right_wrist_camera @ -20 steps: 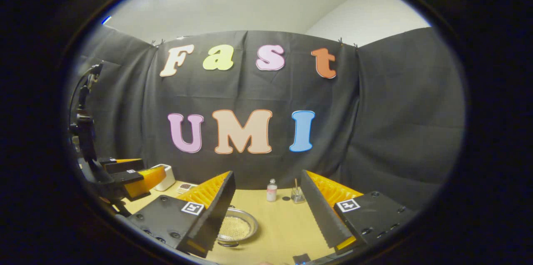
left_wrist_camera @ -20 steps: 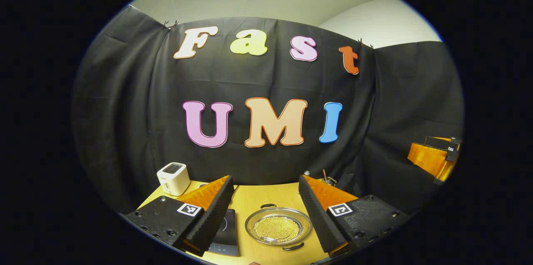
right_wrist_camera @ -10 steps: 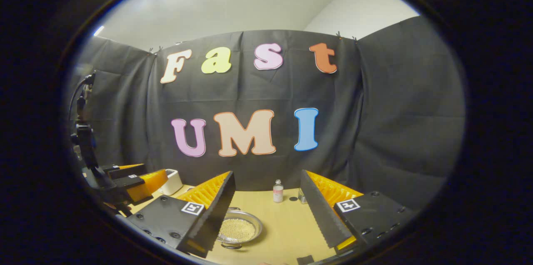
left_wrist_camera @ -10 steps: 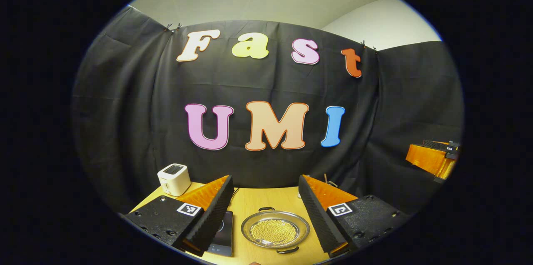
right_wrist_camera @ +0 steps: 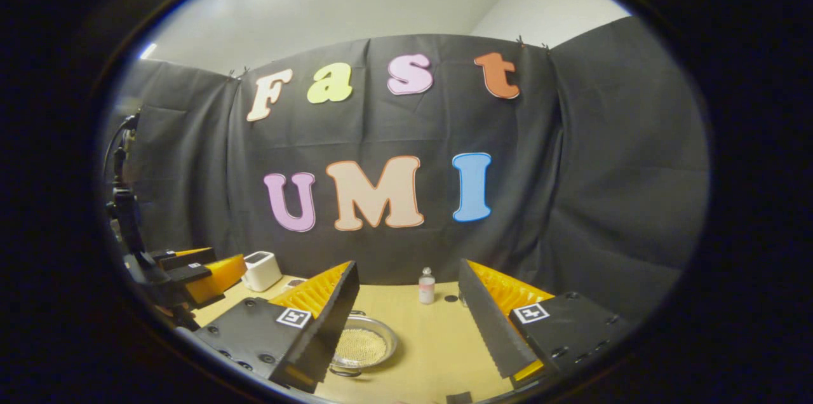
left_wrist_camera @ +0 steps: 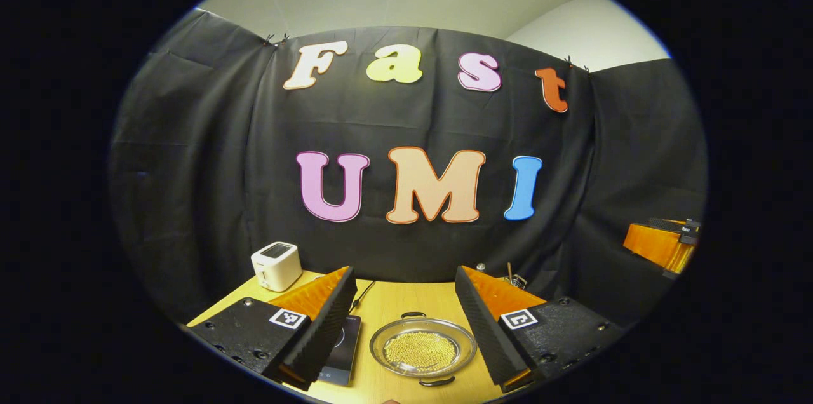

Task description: First push the handle of the pot to place it horizontally, then grasp the pot with both hands and set it on the induction cooktop.

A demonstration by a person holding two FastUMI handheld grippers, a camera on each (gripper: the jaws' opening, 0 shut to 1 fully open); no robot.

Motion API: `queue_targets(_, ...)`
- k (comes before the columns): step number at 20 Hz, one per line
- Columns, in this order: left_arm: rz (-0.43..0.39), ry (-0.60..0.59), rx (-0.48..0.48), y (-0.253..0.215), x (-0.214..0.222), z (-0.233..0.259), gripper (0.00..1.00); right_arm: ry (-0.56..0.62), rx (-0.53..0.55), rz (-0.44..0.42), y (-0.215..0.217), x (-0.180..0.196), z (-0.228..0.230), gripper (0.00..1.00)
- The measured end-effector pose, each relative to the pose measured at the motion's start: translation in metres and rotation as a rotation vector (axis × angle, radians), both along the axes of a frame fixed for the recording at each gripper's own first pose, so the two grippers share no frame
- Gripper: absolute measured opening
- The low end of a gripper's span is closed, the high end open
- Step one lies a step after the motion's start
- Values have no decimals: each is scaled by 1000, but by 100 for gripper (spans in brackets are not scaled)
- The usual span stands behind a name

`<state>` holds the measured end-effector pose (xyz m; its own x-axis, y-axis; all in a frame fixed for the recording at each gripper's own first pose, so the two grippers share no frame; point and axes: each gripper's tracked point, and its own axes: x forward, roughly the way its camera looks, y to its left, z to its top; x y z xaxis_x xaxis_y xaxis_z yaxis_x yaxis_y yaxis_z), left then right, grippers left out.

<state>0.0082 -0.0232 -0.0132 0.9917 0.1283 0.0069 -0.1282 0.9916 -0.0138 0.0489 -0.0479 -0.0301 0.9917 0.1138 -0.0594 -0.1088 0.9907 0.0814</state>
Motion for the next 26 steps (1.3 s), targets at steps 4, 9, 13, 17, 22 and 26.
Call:
queue_targets(4,6,27,0,-9,-4,-13,92,46,14,14,-8,2,-17,99)
queue_targets(9,2,73,-23,-9,-17,-31,94,63,33,47,-3,4,-25,92)
queue_targets(13,4,107,-24,8,-19,-40,68,63,27,44,10,8,-27,92)
queue_targets(17,15,141,-22,41,-20,-52,46,86,38,34,34,16,-34,92)
queue_targets(22,36,186,5,90,-21,-65,19,105,50,12,66,21,-37,92)
queue_targets(26,55,175,19,121,-23,-67,19,132,38,1,88,22,-52,92)
